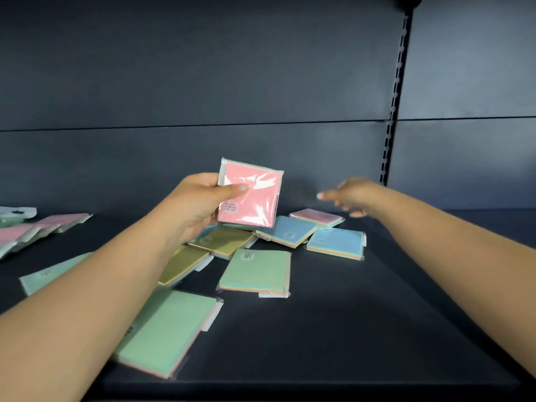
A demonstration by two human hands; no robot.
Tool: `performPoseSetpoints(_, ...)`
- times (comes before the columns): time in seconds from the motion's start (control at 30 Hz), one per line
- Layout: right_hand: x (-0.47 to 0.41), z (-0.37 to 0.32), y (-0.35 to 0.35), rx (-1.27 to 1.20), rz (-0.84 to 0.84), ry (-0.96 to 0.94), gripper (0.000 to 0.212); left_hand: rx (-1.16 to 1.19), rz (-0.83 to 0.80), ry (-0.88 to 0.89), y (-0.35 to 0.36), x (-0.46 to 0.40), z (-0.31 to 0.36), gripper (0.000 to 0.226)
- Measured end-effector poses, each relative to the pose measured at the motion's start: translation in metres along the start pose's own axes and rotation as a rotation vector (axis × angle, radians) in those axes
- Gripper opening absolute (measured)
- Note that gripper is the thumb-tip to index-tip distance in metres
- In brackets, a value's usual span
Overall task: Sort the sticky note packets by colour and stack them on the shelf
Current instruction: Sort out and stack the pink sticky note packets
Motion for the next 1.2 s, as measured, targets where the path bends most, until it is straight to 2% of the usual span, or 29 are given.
performPoseSetpoints(0.1,-0.017,0.02,0.012,0.295,-0.098,0.124,0.069,0.025,0.032,-0.02,-0.004,-0.003,-0.011,0.005)
performPoseSetpoints(0.27,-0.031,0.025,0.017,0.2,-0.177,0.141,0.078,-0.037,0.03,-0.018,-0.003,-0.004,-0.018,0.005)
performPoseSetpoints(0.33,-0.034,0.026,0.02,0.027,-0.172,0.142,0.071,-0.058,0.019,-0.017,-0.002,-0.004,-0.02,0.005)
performPoseSetpoints(0.43,-0.037,0.026,0.019,-0.331,-0.075,0.06,0.029,-0.077,0.015,-0.017,-0.001,-0.003,-0.022,0.005)
performPoseSetpoints(0.47,-0.036,0.023,0.018,-0.484,-0.065,0.019,0.023,-0.079,0.018,-0.021,-0.001,-0.003,-0.023,0.006)
performPoseSetpoints(0.57,-0.028,0.014,0.014,-0.778,-0.016,-0.109,0.033,-0.083,0.044,-0.033,-0.004,-0.003,-0.024,0.006)
performPoseSetpoints(0.63,-0.022,0.008,0.012,-0.85,0.012,-0.161,0.022,-0.078,0.07,-0.04,-0.006,-0.004,-0.024,0.006)
performPoseSetpoints(0.73,-0.012,-0.001,0.009,-0.809,0.006,-0.237,0.017,-0.006,0.114,-0.029,-0.007,-0.002,-0.016,0.006)
performPoseSetpoints(0.9,0.027,-0.03,0.009,-0.633,-0.045,-0.405,0.013,0.027,0.17,0.091,-0.026,0.02,0.016,0.005)
performPoseSetpoints(1.1,0.079,-0.07,0.052,-0.59,-0.306,-0.293,0.023,0.098,0.246,0.148,-0.08,0.086,0.029,0.006)
performPoseSetpoints(1.2,0.107,-0.096,0.076,-0.571,-0.354,-0.29,0.024,0.116,0.29,0.128,-0.118,0.128,0.023,0.007)
Point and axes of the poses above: each hand's wrist, its own x-axis away from the middle knuckle, its own y-axis out of the palm, z = x × y, the point moved 4 cm from there along -x, towards the middle knuckle, and after that the axes turned 9 degrees about -z, right-handed, at the moved point
